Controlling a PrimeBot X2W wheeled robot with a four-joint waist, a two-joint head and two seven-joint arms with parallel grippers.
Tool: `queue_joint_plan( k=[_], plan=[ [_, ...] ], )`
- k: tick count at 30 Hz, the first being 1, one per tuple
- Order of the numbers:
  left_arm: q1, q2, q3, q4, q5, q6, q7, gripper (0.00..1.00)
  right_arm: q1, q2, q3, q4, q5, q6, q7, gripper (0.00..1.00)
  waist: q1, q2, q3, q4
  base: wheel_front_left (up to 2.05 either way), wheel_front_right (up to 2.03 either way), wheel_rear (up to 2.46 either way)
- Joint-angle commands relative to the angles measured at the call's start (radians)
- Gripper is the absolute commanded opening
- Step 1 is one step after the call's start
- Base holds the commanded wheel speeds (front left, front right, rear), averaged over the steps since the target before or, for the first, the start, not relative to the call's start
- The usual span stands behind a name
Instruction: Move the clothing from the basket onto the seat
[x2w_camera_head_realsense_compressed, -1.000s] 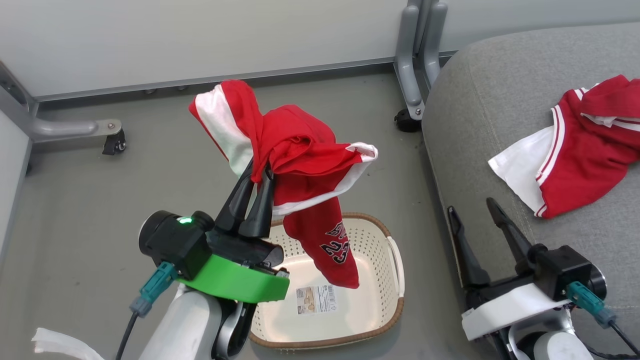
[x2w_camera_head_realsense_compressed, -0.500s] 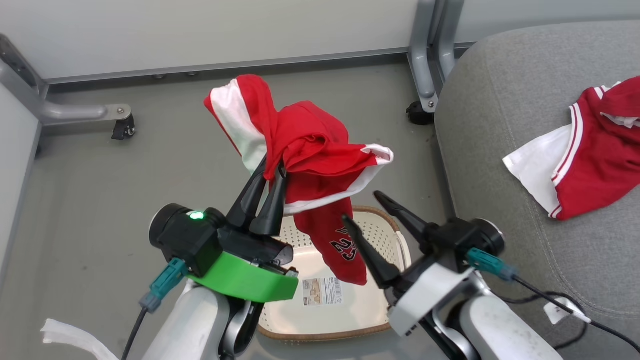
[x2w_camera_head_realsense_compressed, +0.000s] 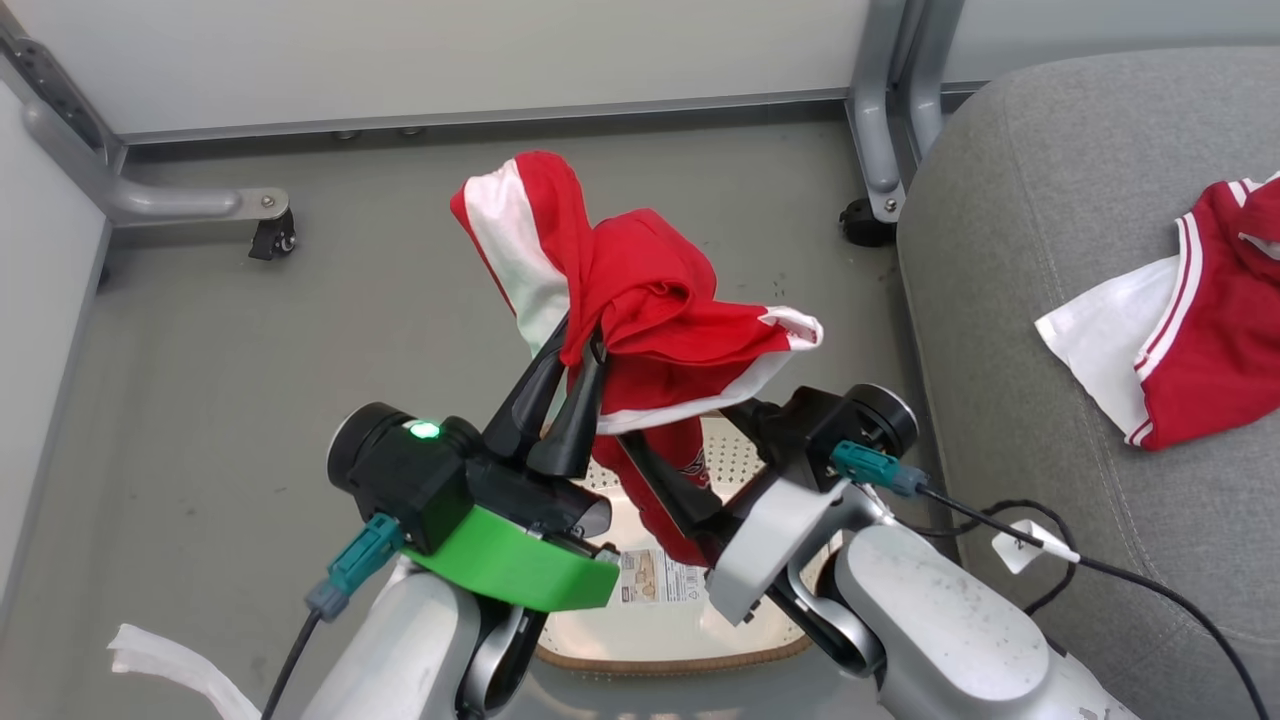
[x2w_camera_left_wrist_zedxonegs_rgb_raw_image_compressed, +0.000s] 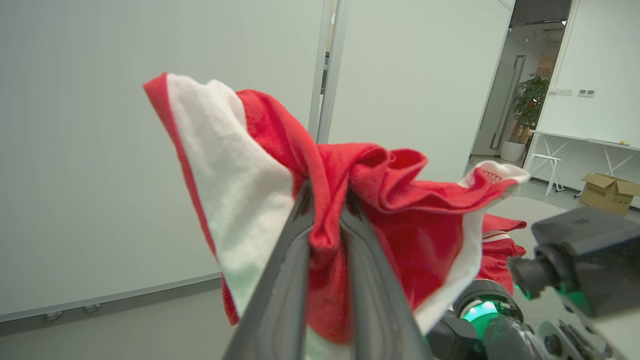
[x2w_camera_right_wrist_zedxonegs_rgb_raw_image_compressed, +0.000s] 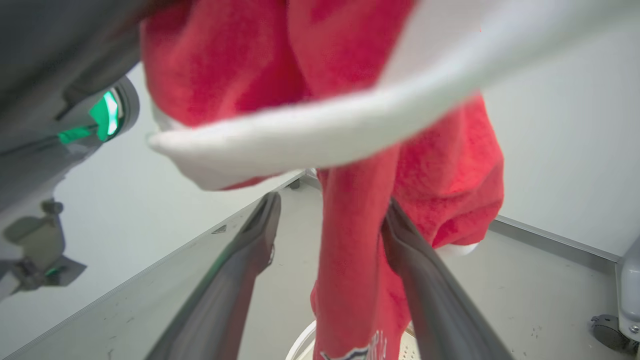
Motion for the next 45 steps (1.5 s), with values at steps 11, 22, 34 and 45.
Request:
queue_joint_plan(
  k=[11,22,34,45],
  plan=[
    [-0.014,0.004,0.000,0.011,-0.009,0.003,-0.005,0.00,-0.062,0.009,0.055,0.088,0.052,-0.001,-0.058,0.00,0.0001,0.0000,-0.004,0.002,0.00,0.00,0.00],
    [-0.015,0.009,-0.004,0.018,-0.009,0.011,-0.006,0.00,-0.078,0.001,0.069,0.111,0.074,-0.001,-0.082,0.00,0.0001,0.0000,-0.005,0.002,0.00,0.00,0.00],
    [0.003,0.029,-0.017,0.031,0.008,0.034,0.012,1.00,-0.090,-0.004,0.071,0.121,0.087,-0.001,-0.094,0.00,0.0001,0.0000,-0.008,0.010,0.00,0.00,0.00],
    [0.076,0.097,-0.070,0.043,0.026,0.018,0.077,1.00,-0.081,-0.015,0.052,0.144,0.083,-0.001,-0.101,0.00,0.0001,0.0000,-0.007,0.027,0.00,0.00,0.00]
  ],
)
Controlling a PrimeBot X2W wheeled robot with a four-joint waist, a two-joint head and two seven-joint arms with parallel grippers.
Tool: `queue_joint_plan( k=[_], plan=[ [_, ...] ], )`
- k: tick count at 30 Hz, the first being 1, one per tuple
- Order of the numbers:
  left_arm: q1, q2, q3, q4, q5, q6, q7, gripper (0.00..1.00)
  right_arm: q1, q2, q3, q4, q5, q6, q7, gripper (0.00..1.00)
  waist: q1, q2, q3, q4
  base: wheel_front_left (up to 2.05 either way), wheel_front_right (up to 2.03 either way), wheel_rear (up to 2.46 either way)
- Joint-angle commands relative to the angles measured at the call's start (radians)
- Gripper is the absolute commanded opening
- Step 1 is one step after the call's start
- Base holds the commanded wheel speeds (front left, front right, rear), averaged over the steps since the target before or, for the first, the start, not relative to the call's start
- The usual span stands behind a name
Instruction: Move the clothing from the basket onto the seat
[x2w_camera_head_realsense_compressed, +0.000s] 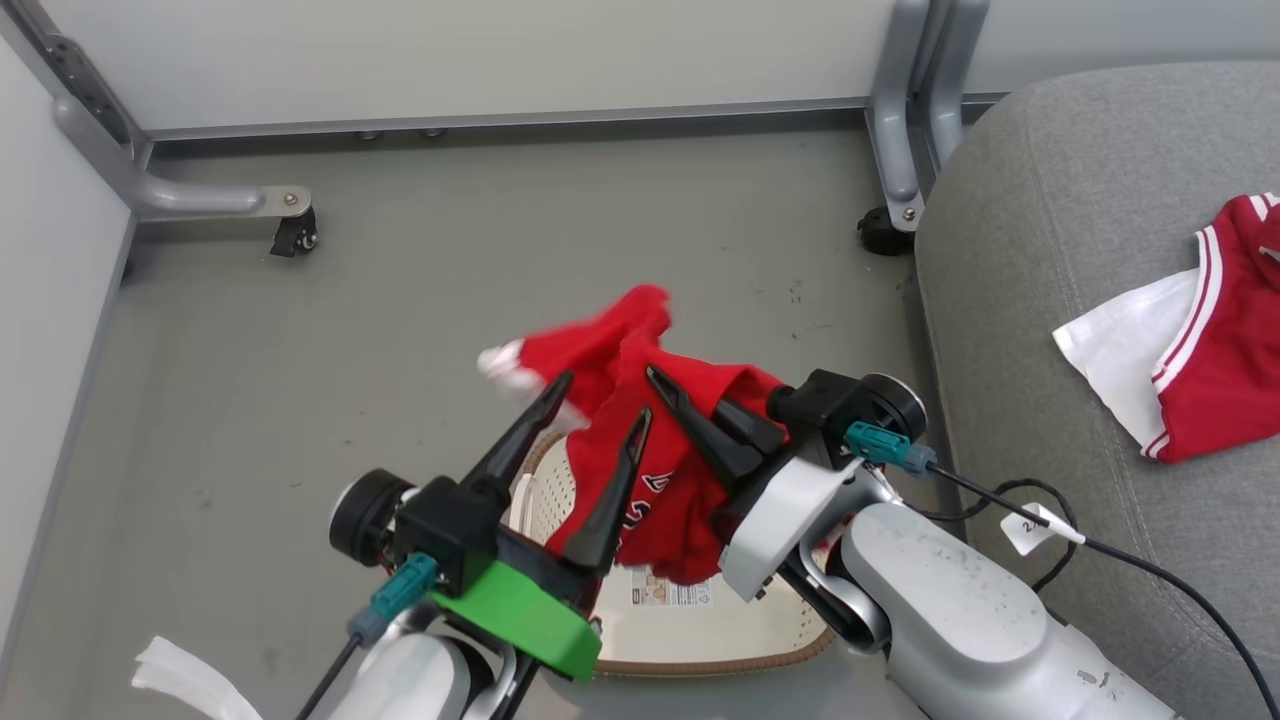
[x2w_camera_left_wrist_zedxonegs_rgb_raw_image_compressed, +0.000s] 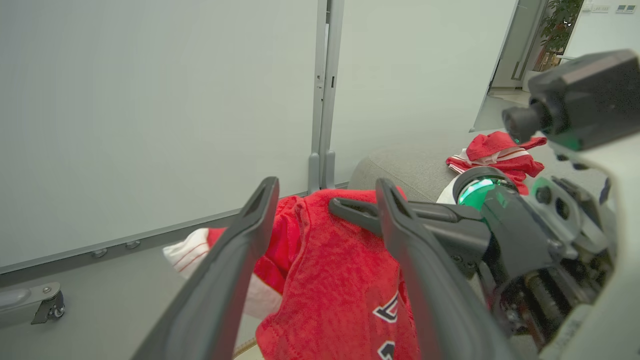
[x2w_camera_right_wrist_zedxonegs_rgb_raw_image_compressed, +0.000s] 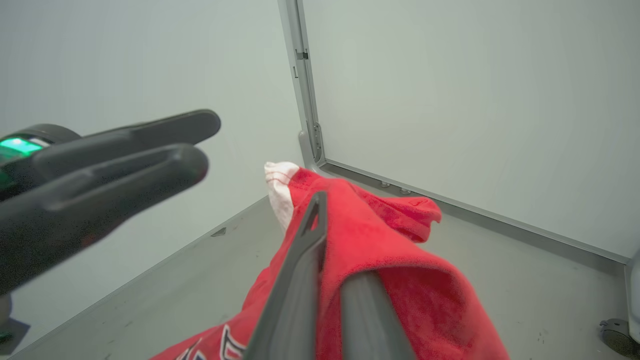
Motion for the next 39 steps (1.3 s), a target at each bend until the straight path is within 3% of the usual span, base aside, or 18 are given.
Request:
queue_joint_plan(
  k=[1,13,20,39],
  plan=[
    [0.022,0.009,-0.005,0.003,0.002,-0.006,0.007,1.00,-0.003,-0.004,-0.005,0.006,-0.005,-0.001,-0.007,0.00,0.0000,0.0000,0.001,0.003,0.00,0.00,0.00],
    [0.069,0.046,-0.052,0.002,0.011,-0.009,0.048,1.00,0.017,-0.012,-0.032,0.020,-0.019,-0.001,-0.010,0.00,0.0000,0.0000,0.011,0.003,0.00,0.00,0.00],
    [0.053,0.059,-0.055,-0.005,0.020,-0.001,0.049,1.00,0.014,-0.010,-0.059,0.005,-0.032,-0.001,-0.009,0.00,0.0000,0.0000,0.032,-0.039,0.00,0.00,0.00],
    [0.010,0.093,-0.067,-0.041,0.029,0.002,0.087,1.00,0.044,-0.022,-0.147,-0.053,-0.034,-0.001,-0.008,0.00,0.0000,0.0000,0.068,-0.376,0.00,0.00,0.00]
  ],
)
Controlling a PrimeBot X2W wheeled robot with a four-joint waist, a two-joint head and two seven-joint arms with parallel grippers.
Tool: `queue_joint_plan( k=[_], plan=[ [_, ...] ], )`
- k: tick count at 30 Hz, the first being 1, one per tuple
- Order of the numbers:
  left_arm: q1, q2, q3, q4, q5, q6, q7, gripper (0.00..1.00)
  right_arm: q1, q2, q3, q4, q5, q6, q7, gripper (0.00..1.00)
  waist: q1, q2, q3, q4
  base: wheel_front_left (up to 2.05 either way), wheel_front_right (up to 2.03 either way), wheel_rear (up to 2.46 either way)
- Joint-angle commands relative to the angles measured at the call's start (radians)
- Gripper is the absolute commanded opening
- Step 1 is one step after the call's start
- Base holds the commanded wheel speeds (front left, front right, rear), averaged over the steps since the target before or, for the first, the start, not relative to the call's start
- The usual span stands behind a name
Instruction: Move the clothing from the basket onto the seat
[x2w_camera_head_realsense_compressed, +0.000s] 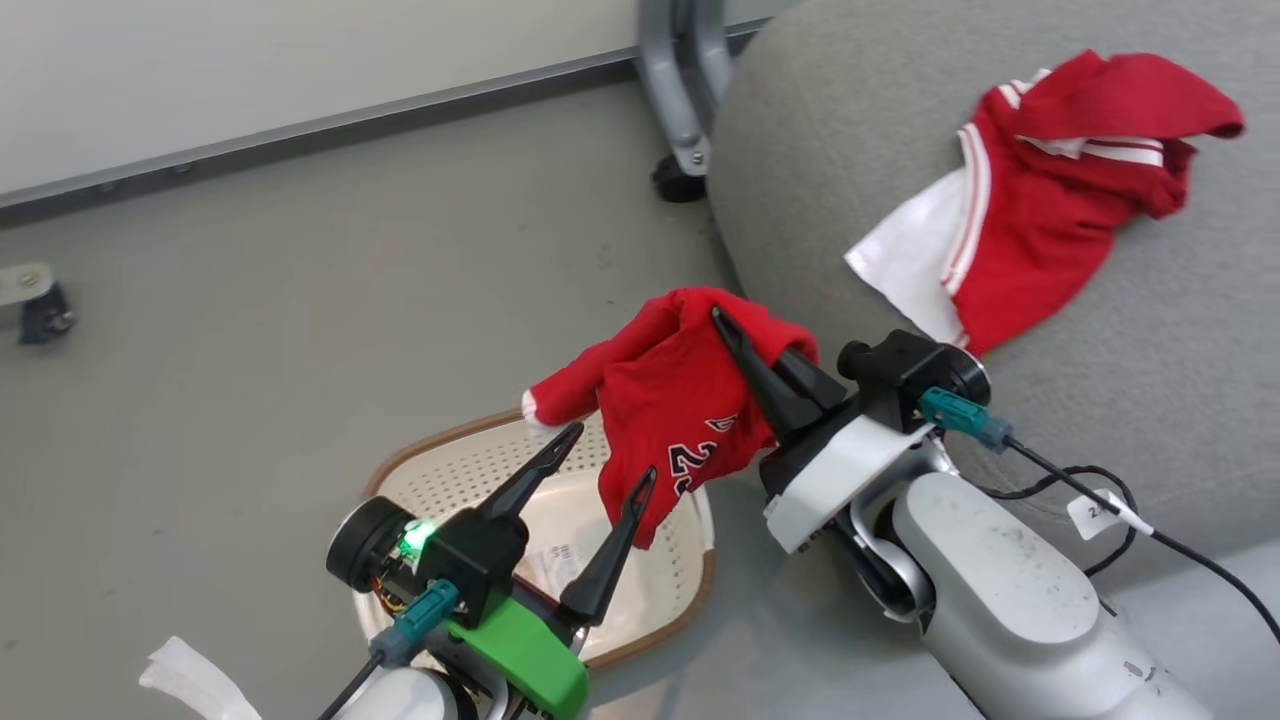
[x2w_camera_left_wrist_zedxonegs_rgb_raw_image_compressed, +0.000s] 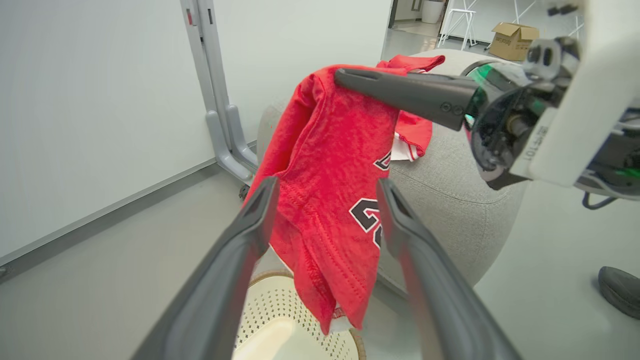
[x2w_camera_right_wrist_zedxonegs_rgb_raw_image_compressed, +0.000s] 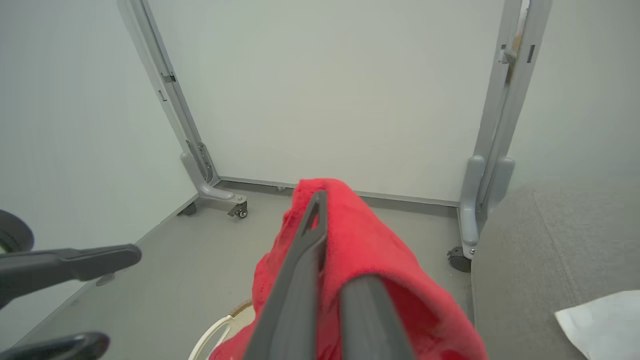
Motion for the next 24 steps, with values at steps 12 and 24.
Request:
queue_joint_plan(
  k=[12,24],
  plan=[
    [-0.023,0.018,-0.016,-0.052,0.010,0.010,0.035,1.00,0.060,-0.023,-0.108,-0.031,-0.011,-0.001,-0.003,0.00,0.0000,0.0000,0.054,-0.245,0.00,0.00,0.00],
    [-0.103,0.034,-0.030,-0.116,0.040,-0.002,0.073,1.00,-0.039,-0.063,-0.371,-0.095,-0.036,-0.001,-0.003,0.00,0.0000,0.0000,0.187,-0.220,0.00,0.00,0.00]
  ],
)
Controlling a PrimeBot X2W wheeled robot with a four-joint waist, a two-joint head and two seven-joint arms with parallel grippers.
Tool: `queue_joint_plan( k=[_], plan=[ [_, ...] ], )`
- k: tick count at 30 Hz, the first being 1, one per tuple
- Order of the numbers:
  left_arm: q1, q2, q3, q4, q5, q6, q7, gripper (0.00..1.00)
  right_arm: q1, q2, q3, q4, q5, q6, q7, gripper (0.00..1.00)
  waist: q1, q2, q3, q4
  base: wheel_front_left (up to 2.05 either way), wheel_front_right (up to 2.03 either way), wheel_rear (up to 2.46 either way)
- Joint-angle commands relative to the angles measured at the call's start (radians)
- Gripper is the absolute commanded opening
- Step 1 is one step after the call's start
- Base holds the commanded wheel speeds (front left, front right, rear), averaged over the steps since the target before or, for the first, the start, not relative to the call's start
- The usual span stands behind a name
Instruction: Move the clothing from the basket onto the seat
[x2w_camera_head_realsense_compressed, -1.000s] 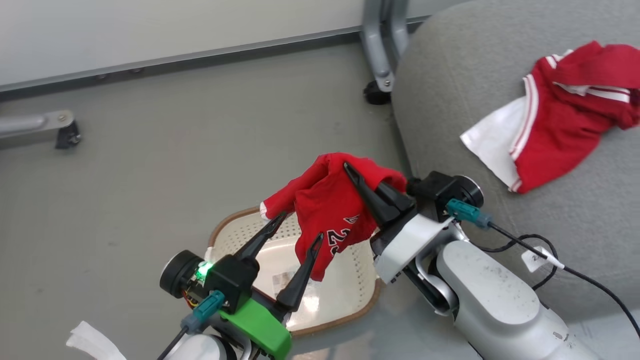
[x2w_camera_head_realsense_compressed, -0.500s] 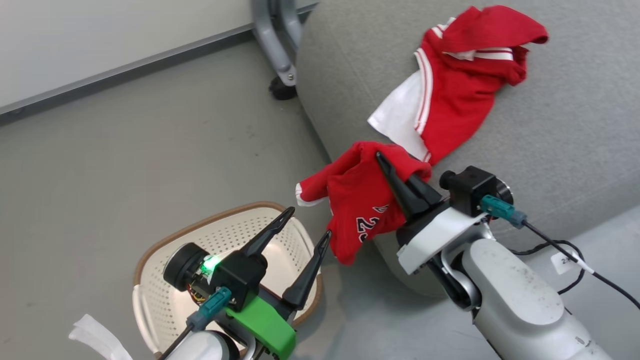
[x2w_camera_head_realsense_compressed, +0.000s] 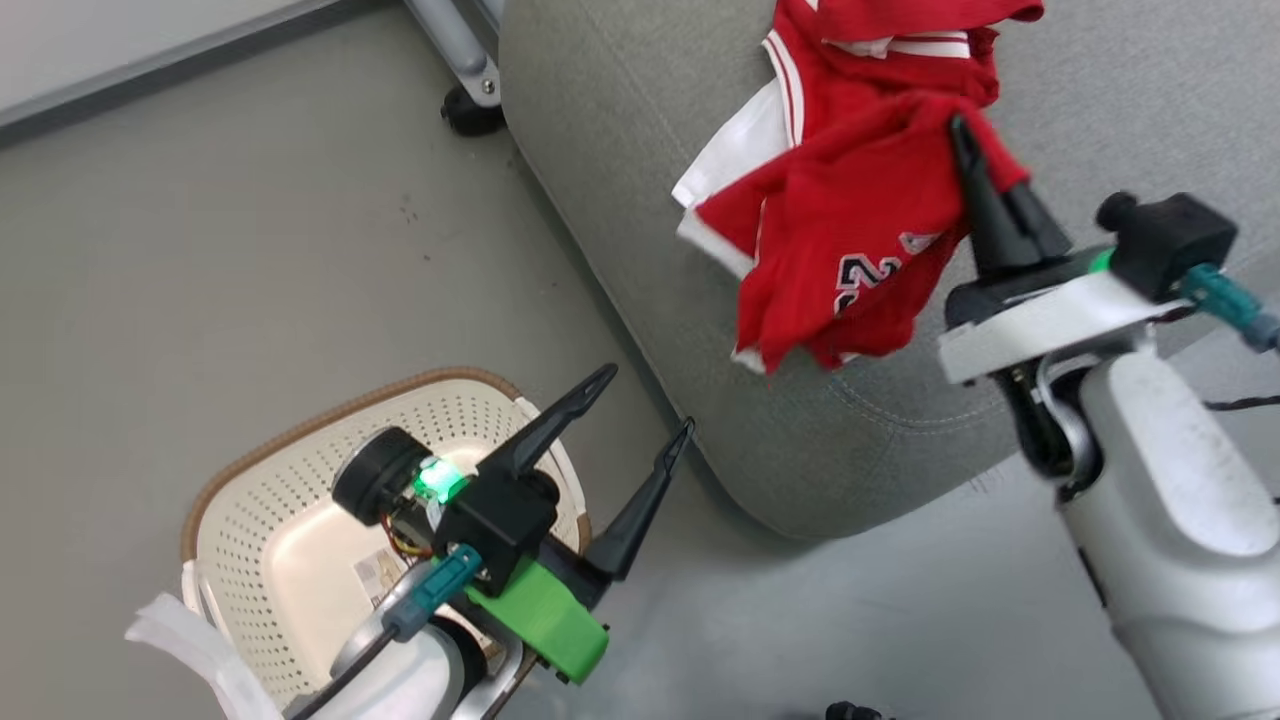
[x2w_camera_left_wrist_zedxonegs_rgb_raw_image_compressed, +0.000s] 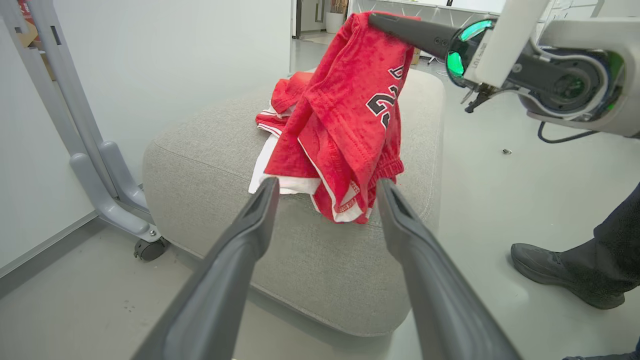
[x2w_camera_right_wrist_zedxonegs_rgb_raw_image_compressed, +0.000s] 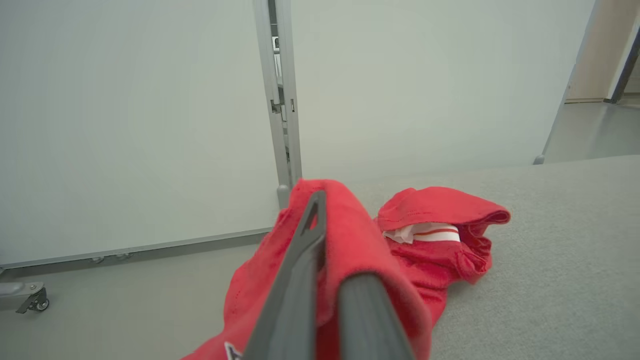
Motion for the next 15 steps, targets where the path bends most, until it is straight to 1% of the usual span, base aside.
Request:
queue_joint_plan(
  k=[1,5,8,12,15],
  plan=[
    [-0.035,0.015,0.006,-0.012,0.009,-0.004,0.006,1.00,-0.040,-0.015,-0.039,-0.014,-0.003,-0.001,-0.003,0.00,0.0000,0.0000,0.083,0.035,0.00,0.00,0.00],
    [-0.104,0.024,0.015,-0.038,0.038,-0.012,0.013,1.00,-0.135,-0.056,-0.144,-0.058,-0.007,-0.001,-0.003,0.00,0.0000,0.0000,0.181,0.077,0.00,0.00,0.00],
    [-0.152,0.026,0.016,-0.049,0.056,-0.019,0.011,1.00,-0.206,-0.102,-0.207,-0.071,-0.016,-0.001,-0.003,0.00,0.0000,0.0000,0.244,0.112,0.00,0.00,0.00],
    [-0.220,0.017,0.004,-0.065,0.077,-0.031,0.004,1.00,-0.310,-0.178,-0.282,-0.057,-0.015,-0.001,0.004,0.00,0.0000,0.0000,0.326,0.160,0.00,0.00,0.00],
    [-0.267,0.008,-0.013,-0.069,0.095,-0.042,-0.004,1.00,-0.387,-0.243,-0.332,-0.022,-0.012,-0.001,0.020,0.00,0.0000,0.0000,0.376,0.197,0.00,0.00,0.00]
  ],
)
